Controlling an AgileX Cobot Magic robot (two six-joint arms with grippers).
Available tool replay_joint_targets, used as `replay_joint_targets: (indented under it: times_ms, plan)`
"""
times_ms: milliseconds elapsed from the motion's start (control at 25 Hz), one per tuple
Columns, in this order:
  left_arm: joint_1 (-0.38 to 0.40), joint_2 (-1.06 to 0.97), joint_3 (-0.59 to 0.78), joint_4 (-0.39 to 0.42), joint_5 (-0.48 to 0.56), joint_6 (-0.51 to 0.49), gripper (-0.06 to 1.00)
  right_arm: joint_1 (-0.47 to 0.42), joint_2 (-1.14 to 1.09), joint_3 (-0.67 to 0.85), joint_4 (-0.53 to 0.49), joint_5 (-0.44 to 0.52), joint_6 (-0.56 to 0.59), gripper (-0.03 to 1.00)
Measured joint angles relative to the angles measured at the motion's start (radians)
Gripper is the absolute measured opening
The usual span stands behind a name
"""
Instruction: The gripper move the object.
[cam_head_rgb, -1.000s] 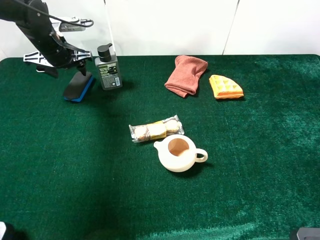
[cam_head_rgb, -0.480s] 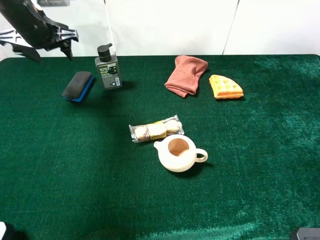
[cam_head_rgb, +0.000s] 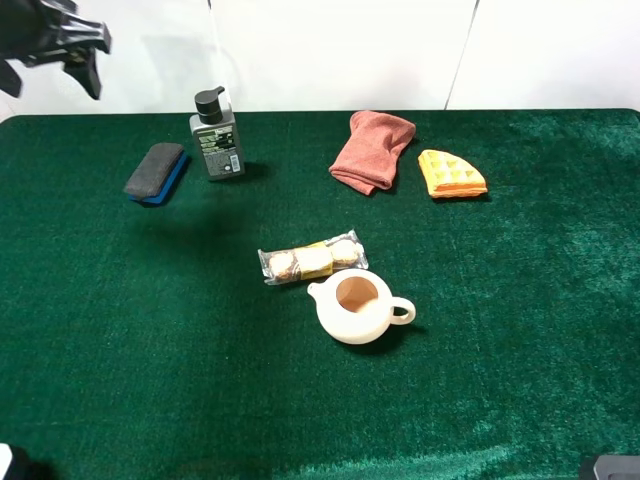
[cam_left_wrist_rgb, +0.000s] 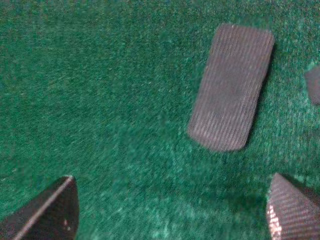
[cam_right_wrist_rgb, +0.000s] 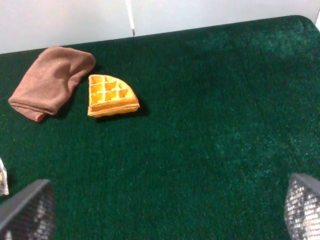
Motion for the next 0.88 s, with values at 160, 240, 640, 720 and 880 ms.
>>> replay_joint_targets:
  times_ms: [160,240,640,720,880]
  plan:
    - [0.001,-0.073,0.0,-0.001,0.065,0.036,0.77,0.0,0.0,0.0,0.0,0.0,0.0,0.7]
    - [0.001,-0.109,0.0,-0.001,0.1,0.057,0.77,0.0,0.0,0.0,0.0,0.0,0.0,0.7]
    - [0.001,-0.287,0.0,-0.059,0.271,0.167,0.77,0.0,0.0,0.0,0.0,0.001,0.0,0.7]
    - [0.001,-0.319,0.0,-0.074,0.305,0.182,0.77,0.0,0.0,0.0,0.0,0.001,0.0,0.7]
    - [0.001,-0.387,0.012,-0.081,0.31,0.189,0.77,0.0,0.0,0.0,0.0,0.001,0.0,0.7]
